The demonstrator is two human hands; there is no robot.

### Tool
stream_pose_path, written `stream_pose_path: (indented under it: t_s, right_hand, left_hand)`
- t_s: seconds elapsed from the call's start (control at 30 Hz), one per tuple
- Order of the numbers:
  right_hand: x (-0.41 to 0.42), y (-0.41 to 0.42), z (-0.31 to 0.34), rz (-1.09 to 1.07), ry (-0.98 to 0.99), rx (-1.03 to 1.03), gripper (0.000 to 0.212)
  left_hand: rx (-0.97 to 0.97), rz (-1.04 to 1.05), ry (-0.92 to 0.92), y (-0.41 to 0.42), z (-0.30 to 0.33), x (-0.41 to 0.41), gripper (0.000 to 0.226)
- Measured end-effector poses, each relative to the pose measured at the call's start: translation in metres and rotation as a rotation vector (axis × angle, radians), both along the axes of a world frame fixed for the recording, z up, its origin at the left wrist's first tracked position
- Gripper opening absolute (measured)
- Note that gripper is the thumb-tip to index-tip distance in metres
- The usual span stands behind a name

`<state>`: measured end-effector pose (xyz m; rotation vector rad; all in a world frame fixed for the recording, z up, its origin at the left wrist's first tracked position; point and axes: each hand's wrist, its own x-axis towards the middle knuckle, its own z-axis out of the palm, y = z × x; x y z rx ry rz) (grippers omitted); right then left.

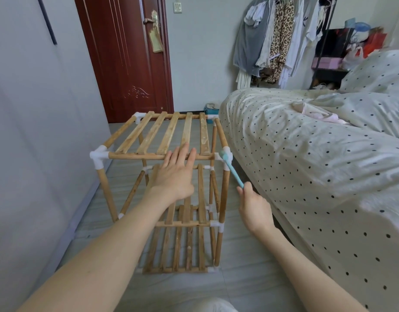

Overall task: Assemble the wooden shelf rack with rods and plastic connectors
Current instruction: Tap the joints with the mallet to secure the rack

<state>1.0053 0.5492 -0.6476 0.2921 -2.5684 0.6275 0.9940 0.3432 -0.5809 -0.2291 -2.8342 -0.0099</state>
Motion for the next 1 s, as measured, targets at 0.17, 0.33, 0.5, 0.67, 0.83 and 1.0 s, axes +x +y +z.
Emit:
stream_pose_path:
  t_s: [0.17,0.33,0.5,0.67,0.83,1.0]
  right_hand:
    - [-0.002,-0.013,0.028,0.012,0.000,-0.238,0.027]
    - [0.009,-0.057,0.071,0.252,0.157,-0.229,0.019]
    - [0.005,-0.095,0.083,0.425,0.129,-0.003,0.035]
    - [-0.008,-0.093,0.063,0.396,0.101,0.080,0.040]
    - [-0.045,-0.075,0.087,0.218,-0.087,-0.044,0.033]
    - [-0.067,-0.065,0.114,0.111,-0.322,-0.394,0.040]
  left_hand:
    - [0.070,-0.014,0.041,-0.014,-0.001,0.010,0.091]
    - [-0.005,0.254,0.083,-0.088,0.016,0.021,0.088]
    - [0.112,0.391,-0.189,-0.162,0.032,0.031,0.081]
    - [0.087,0.317,-0.046,-0.159,0.021,0.036,0.077]
    - [-0.060,0.216,0.033,-0.118,0.032,0.045,0.066]
    - [0.104,-0.106,0.128,-0.047,0.033,0.057,0.052]
